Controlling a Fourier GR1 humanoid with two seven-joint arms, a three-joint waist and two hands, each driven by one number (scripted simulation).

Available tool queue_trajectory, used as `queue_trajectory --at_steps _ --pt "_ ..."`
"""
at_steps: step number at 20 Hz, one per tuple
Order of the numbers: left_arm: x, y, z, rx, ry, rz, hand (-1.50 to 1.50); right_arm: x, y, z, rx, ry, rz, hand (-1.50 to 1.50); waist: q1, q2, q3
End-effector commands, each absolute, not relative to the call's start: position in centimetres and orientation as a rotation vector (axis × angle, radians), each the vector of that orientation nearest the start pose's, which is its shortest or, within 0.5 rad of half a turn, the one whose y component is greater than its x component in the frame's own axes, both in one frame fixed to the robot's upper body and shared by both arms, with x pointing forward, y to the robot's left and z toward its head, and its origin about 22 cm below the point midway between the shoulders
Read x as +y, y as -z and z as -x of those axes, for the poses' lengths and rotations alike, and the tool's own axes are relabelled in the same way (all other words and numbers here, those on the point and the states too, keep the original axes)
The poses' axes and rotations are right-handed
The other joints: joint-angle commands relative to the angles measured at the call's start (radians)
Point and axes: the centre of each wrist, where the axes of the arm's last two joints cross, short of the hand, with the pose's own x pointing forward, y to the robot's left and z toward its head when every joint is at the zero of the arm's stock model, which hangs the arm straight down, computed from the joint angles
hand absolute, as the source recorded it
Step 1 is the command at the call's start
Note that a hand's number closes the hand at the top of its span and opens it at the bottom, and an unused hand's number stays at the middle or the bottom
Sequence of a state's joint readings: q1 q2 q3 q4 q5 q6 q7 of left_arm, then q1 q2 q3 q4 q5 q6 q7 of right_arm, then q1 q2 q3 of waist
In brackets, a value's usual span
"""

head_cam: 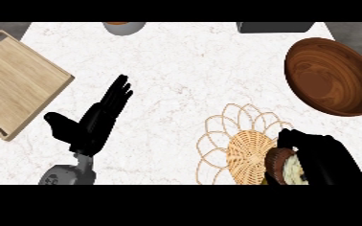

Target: Pick the cupcake from the placemat and place it in the bowl

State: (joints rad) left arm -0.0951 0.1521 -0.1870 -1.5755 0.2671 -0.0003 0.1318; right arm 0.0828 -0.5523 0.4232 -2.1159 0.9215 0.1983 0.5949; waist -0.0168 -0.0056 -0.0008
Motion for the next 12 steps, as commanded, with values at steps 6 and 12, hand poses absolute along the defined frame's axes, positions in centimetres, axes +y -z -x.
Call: queue_trajectory --at_steps 6,12 --pt "19.9 -2.7 -25.0 -1.481 0.123 0.250 0.00 -23.4 -20.7 -13.5 -1.427 -0.978 1.212 1.50 0.007 0.000 0.000" --pt "20.7 -1.6 -26.2 -1.482 0.122 0.252 0.00 -23.7 -22.0 -14.9 -1.438 -0.919 1.212 1.50 0.008 0.004 0.000"
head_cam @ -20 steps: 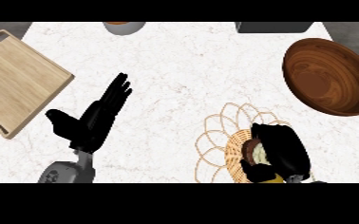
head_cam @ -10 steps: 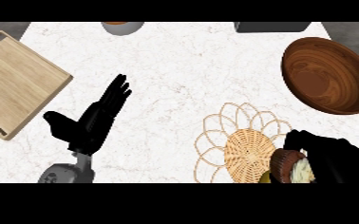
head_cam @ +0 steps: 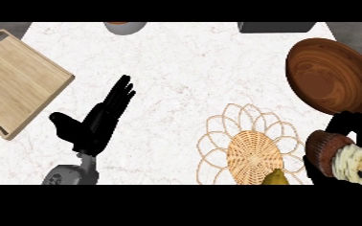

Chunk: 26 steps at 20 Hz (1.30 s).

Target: Pick the cupcake from the placemat and place it in the bowl

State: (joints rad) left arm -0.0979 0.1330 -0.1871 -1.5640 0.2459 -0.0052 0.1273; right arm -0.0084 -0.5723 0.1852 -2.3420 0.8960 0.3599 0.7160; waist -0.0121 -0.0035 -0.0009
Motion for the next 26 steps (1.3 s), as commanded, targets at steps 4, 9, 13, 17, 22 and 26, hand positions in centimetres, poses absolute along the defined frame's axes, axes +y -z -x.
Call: queue_trajectory --at_steps 4,9,13,17,22,26 --pt "18.3 -3.0 -27.0 -1.502 0.137 0.258 0.00 -25.2 -22.5 -17.9 -1.437 -0.839 1.232 1.50 0.006 0.003 0.001" --pt "21.5 -3.2 -25.4 -1.471 0.155 0.268 0.00 -28.8 -24.1 -21.4 -1.425 -0.776 1.246 1.50 0.017 0.002 0.001" --pt "18.1 -1.9 -25.9 -1.483 0.127 0.273 0.00 -32.4 -24.3 -26.4 -1.448 -0.688 1.214 1.50 0.024 0.007 0.001" --pt "18.5 -2.3 -26.4 -1.504 0.136 0.262 0.00 -31.7 -23.1 -29.8 -1.450 -0.719 1.211 1.50 0.024 0.006 0.001" --pt "20.6 -2.7 -27.2 -1.465 0.143 0.275 0.00 -34.3 -20.0 -34.3 -1.421 -0.759 1.293 1.50 0.031 0.009 0.001" --pt "19.8 -2.7 -26.5 -1.497 0.154 0.294 0.00 -37.8 -15.5 -36.0 -1.331 -0.804 1.334 1.50 0.041 0.012 0.002"
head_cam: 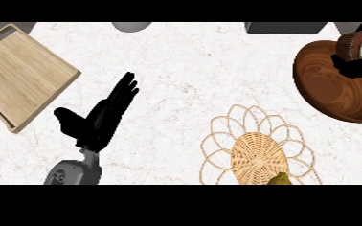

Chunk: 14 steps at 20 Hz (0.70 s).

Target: Pick the cupcake from the placemat and place it in the bowl

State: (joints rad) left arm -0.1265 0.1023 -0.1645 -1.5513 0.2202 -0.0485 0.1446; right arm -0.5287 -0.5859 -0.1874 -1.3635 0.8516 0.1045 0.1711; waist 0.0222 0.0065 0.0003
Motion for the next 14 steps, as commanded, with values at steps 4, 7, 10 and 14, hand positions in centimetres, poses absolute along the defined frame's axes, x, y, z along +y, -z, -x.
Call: queue_trajectory --at_steps 4,7,10,14 --pt "18.4 -3.4 -27.1 -1.499 0.171 0.300 0.00 -38.8 -14.7 -38.4 -1.114 -0.855 1.310 1.50 0.024 0.009 0.001" --pt "19.2 -3.1 -27.7 -1.482 0.171 0.315 0.00 -37.2 -11.8 -39.8 -1.053 -0.750 1.247 -1.50 0.017 0.008 0.001" --pt "19.1 -3.2 -26.9 -1.483 0.173 0.301 0.00 -40.5 -12.0 -40.0 -1.128 -0.679 1.158 -1.50 0.027 0.011 0.002" --pt "18.2 -3.7 -27.1 -1.506 0.143 0.316 0.00 -40.4 -11.8 -40.4 -1.292 -0.587 1.038 -1.50 0.011 0.006 0.002"
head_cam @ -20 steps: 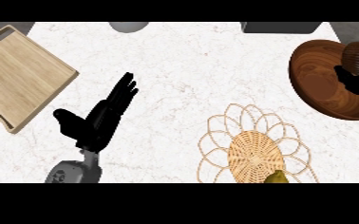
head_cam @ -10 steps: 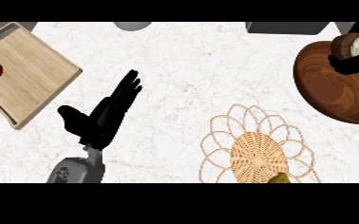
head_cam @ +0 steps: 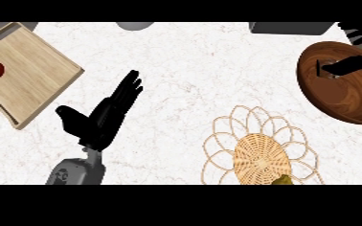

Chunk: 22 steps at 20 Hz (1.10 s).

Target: Pick the cupcake from the placemat and place it in the bowl

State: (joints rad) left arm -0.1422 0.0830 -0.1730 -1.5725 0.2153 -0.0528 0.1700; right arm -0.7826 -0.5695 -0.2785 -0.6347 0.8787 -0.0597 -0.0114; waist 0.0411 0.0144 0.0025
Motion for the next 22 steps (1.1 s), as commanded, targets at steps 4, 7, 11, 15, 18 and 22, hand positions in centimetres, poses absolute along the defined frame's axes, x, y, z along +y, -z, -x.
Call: queue_trajectory --at_steps 4,7,11,15,18,22 --pt "18.9 -3.1 -27.1 -1.485 0.142 0.288 0.00 -41.0 -11.3 -39.7 -1.534 -0.268 0.933 -1.50 -0.029 -0.006 0.002" --pt "20.8 -2.5 -26.3 -1.486 0.114 0.272 0.00 -42.0 -11.8 -39.0 -1.746 -0.064 0.854 -1.50 -0.041 -0.017 0.002" --pt "20.5 -2.4 -26.7 -1.491 0.087 0.253 0.00 -44.3 -12.3 -36.7 -1.923 -0.019 0.704 -1.50 -0.077 -0.027 -0.002" --pt "21.3 -2.7 -25.0 -1.463 0.093 0.237 0.00 -47.0 -12.7 -33.1 -2.012 0.007 0.607 -1.50 -0.092 -0.039 -0.004" --pt "21.5 -2.0 -25.4 -1.466 0.064 0.216 0.00 -47.8 -9.7 -29.1 -2.034 0.047 0.530 -1.50 -0.114 -0.038 -0.005" --pt "22.9 -1.5 -24.2 -1.451 0.050 0.207 0.00 -49.8 -9.7 -22.9 -2.119 0.025 0.549 -1.50 -0.124 -0.040 -0.006"
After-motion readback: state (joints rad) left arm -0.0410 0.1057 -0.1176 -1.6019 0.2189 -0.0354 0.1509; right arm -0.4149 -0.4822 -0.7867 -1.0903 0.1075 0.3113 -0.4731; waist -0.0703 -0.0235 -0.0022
